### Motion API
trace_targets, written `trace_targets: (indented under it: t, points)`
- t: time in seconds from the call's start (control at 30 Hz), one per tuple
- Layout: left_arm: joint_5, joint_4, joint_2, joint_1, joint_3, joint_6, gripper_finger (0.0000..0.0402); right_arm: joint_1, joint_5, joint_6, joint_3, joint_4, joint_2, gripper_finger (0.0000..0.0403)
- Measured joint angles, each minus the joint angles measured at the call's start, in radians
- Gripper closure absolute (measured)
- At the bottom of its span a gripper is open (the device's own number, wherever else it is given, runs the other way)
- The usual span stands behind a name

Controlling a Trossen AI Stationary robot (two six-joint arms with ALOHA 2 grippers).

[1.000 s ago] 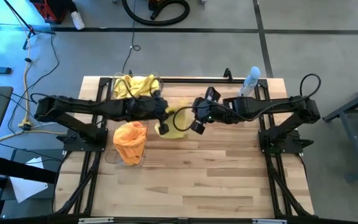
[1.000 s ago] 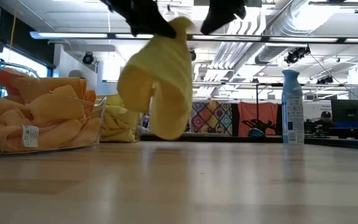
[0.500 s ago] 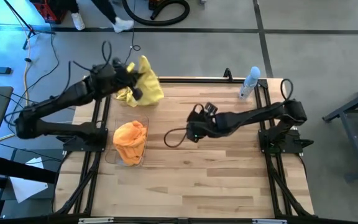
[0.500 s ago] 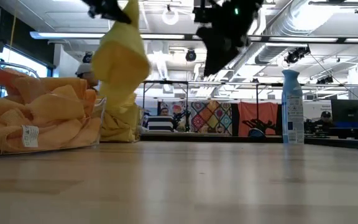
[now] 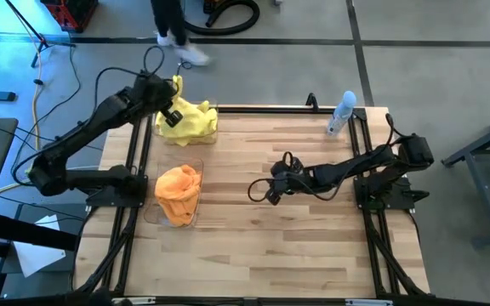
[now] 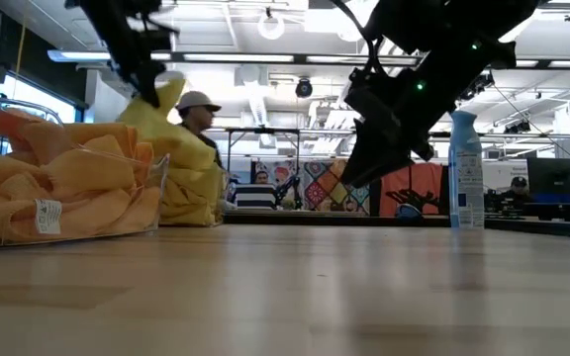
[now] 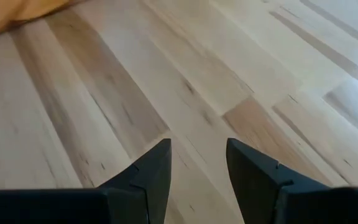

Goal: Sort microfiber towel by color & place in baskets
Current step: Put the yellow microfiber towel into the top transparent bin

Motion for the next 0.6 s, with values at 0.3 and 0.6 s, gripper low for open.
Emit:
trace_targets:
  t: [0.3,0.6]
  points:
    - [0.017,0.044,0.199,0.044,-0.043,-0.117,0.0399,-0.007,-0.030,-0.033,-0.001,0.034,0.000,0.0254]
    - [0.217,0.043,0.375,0.058,-0.044,-0.385,0.0329,-0.007,-0.031,-0.051,-0.001,0.027,0.000,0.0254]
